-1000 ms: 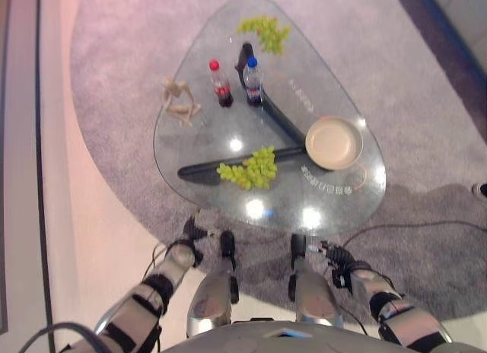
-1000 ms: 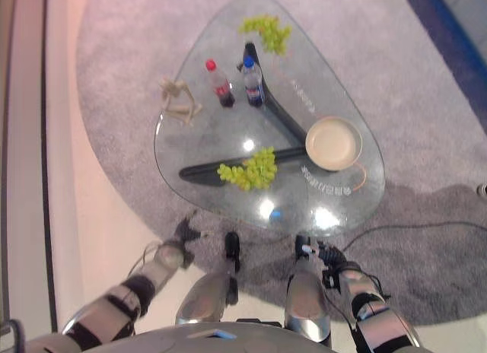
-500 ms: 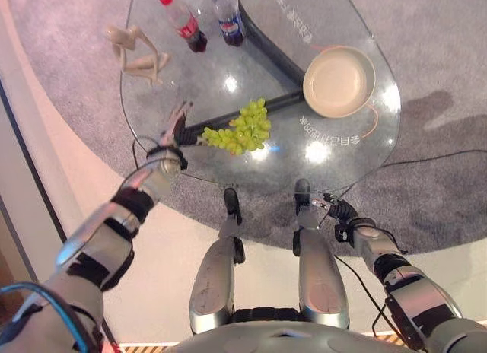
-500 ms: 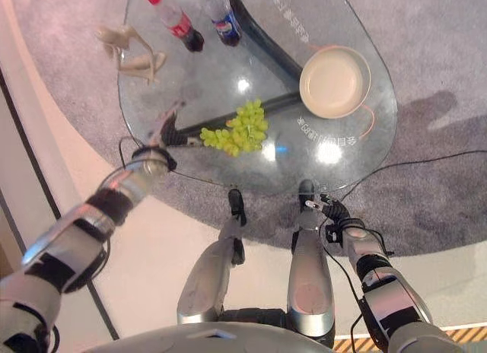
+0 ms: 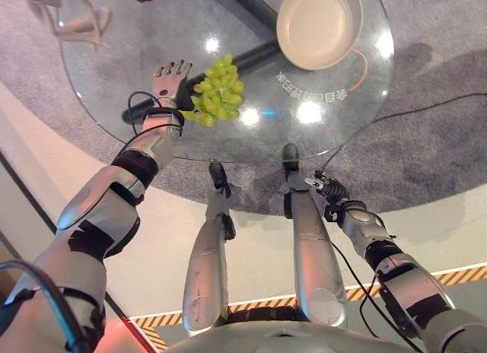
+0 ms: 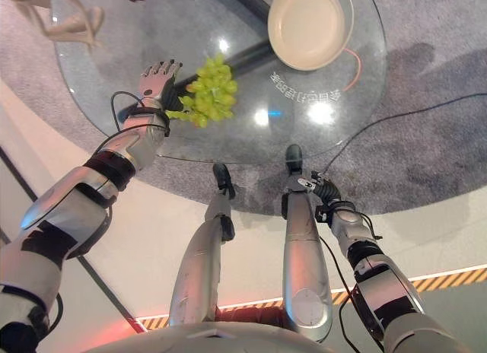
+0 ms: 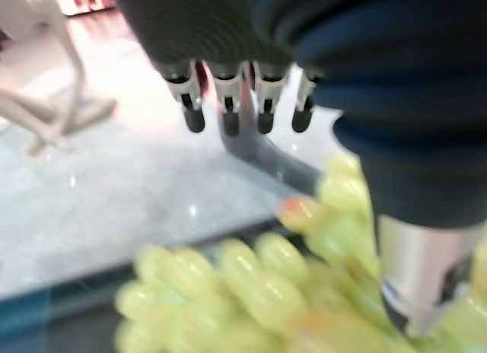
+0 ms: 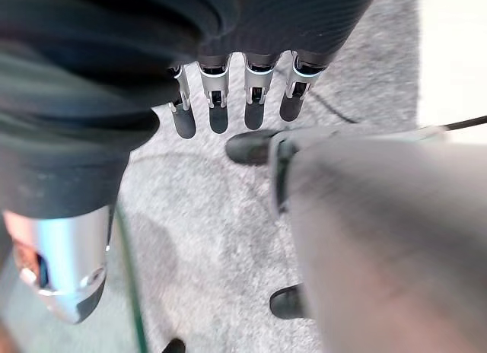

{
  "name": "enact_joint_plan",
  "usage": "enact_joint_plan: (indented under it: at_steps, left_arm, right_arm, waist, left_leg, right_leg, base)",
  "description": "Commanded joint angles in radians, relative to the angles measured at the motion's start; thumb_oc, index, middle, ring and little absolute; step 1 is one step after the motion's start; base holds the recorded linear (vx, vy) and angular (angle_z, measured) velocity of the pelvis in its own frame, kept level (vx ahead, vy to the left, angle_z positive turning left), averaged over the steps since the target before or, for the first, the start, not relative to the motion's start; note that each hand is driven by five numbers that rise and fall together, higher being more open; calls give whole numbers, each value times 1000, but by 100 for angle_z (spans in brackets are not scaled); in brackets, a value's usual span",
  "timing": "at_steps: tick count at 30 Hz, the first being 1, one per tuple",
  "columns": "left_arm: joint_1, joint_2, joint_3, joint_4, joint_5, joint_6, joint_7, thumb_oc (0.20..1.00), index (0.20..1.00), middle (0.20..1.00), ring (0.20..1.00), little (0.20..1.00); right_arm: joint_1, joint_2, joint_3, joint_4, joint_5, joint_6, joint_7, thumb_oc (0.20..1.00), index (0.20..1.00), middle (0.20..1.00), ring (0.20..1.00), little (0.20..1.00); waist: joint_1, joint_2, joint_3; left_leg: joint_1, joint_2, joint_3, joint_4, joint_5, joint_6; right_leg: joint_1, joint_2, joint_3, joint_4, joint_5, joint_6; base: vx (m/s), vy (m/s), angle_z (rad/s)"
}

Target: Pick up fruits into the plate

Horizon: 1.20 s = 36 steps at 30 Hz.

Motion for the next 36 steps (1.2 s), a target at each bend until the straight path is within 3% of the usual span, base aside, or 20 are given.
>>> enact_joint_plan:
  at_steps: [1, 9, 20, 30, 32, 36]
  left_arm:
    - [-81, 35, 2, 88, 51, 25, -28, 1000, 1000, 1000, 1000, 1000]
    - [-87, 7, -20, 171, 20, 78, -78, 1000, 1000, 1000, 1000, 1000]
    - [-86, -47, -6, 379, -6, 205, -27, 1000, 1000, 1000, 1000, 1000]
    - [-26, -83, -9, 414, 23, 218, -43, 1000, 1000, 1000, 1000, 1000]
    - [2, -92, -11, 413, 33, 200, -24, 200, 200, 200, 200, 200]
    - [17, -98, -12, 404, 31, 184, -18, 200, 200, 200, 200, 200]
  right_arm:
    - [45, 43, 24, -56, 50, -29, -9, 1000, 1000, 1000, 1000, 1000]
    - [53, 49, 31, -107, 85, -47, -19, 1000, 1000, 1000, 1000, 1000]
    - [62, 66, 67, -199, 147, -69, -41, 1000, 1000, 1000, 1000, 1000]
    - [62, 69, 77, -221, 181, -81, -52, 1000, 1000, 1000, 1000, 1000]
    - [61, 72, 77, -221, 183, -85, -54, 1000, 1000, 1000, 1000, 1000]
    - [59, 75, 77, -222, 181, -87, -57, 1000, 1000, 1000, 1000, 1000]
  waist:
    - [7, -74, -26]
    - [-13, -91, -26]
    - [-40, -138, -26]
    - [-36, -144, -26]
    - [-33, -143, -26]
    - [-30, -142, -26]
  left_leg:
    - [-65, -64, 27, 141, -140, 32]
    - [-132, -68, 25, 178, -145, 33]
    - [-211, -76, 24, 213, -151, 29]
    - [-230, -82, 10, 213, -152, 28]
    - [-232, -82, 7, 213, -151, 28]
    - [-230, -82, 9, 205, -147, 26]
  right_leg:
    - [23, 92, -8, -61, 19, -16]
    - [-37, 111, 9, -49, 28, -20]
    - [-113, 124, 19, -46, 48, -25]
    - [-133, 127, 18, -46, 53, -28]
    - [-135, 128, 18, -45, 53, -28]
    - [-134, 129, 17, -50, 55, -28]
  base:
    - [11, -35, -12]
    - [2, -6, -1]
    - [3, -10, -2]
    - [0, -2, 1]
    - [0, 0, 0]
    - [0, 0, 0]
